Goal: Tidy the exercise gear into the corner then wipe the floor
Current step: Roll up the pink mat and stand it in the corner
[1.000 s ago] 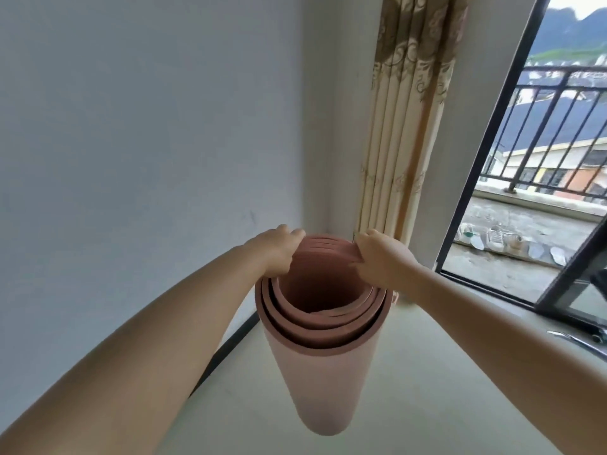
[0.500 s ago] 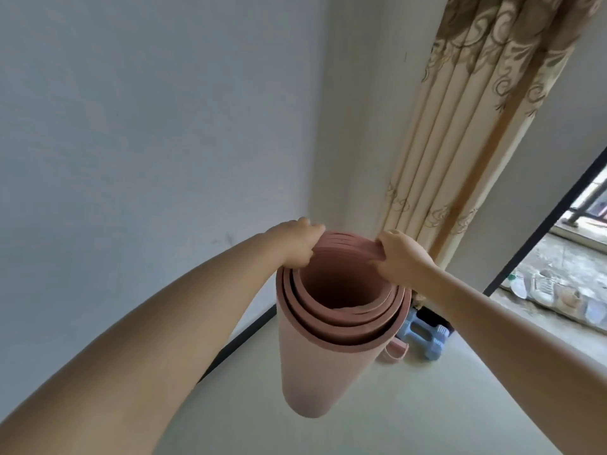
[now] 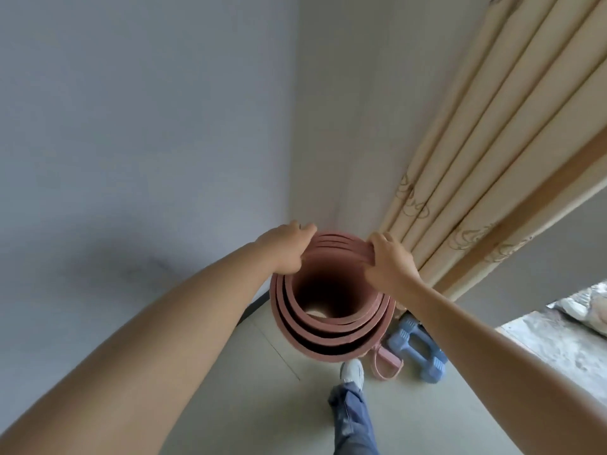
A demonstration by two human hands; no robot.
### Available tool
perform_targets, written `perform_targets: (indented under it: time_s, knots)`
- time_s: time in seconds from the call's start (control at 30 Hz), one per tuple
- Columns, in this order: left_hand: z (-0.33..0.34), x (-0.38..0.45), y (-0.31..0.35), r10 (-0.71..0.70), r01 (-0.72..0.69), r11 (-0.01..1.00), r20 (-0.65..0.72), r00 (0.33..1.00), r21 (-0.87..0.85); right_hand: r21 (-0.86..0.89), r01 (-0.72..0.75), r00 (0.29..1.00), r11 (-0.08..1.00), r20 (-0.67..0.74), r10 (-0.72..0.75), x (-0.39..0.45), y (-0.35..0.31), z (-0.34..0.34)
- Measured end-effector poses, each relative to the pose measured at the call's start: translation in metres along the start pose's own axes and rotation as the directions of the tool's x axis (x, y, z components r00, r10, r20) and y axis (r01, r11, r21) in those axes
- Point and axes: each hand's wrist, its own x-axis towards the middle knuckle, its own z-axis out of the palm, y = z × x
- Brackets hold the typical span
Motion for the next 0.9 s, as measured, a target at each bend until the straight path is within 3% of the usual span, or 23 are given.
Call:
perform_targets:
  time_s: [0.23, 0.4, 0.77, 0.9]
  knots:
    - [0.032, 0.159, 0.005, -0.108, 0.117, 0.989, 0.106, 0.988, -0.086, 0.047, 0.000, 0.977, 0.999, 0.211, -0.010, 0.152, 0.072, 0.028]
    - [0.065, 0.243, -0.004, -0.157, 0.186, 0.973, 0.194, 0.968, -0.140, -0.020, 0.020, 0.947, 1.000, 0.322, -0.013, 0.235, 0.104, 0.061]
    - [0.131, 0.410, -0.032, -0.223, 0.276, 0.946, 0.275, 0.935, -0.172, -0.156, 0.011, 0.910, 0.988, 0.411, 0.055, 0.381, 0.151, 0.126]
    - [0.143, 0.454, -0.047, -0.266, 0.299, 0.931, 0.173, 0.948, -0.209, -0.135, -0.005, 0.931, 0.991, 0.362, 0.054, 0.423, 0.158, 0.142]
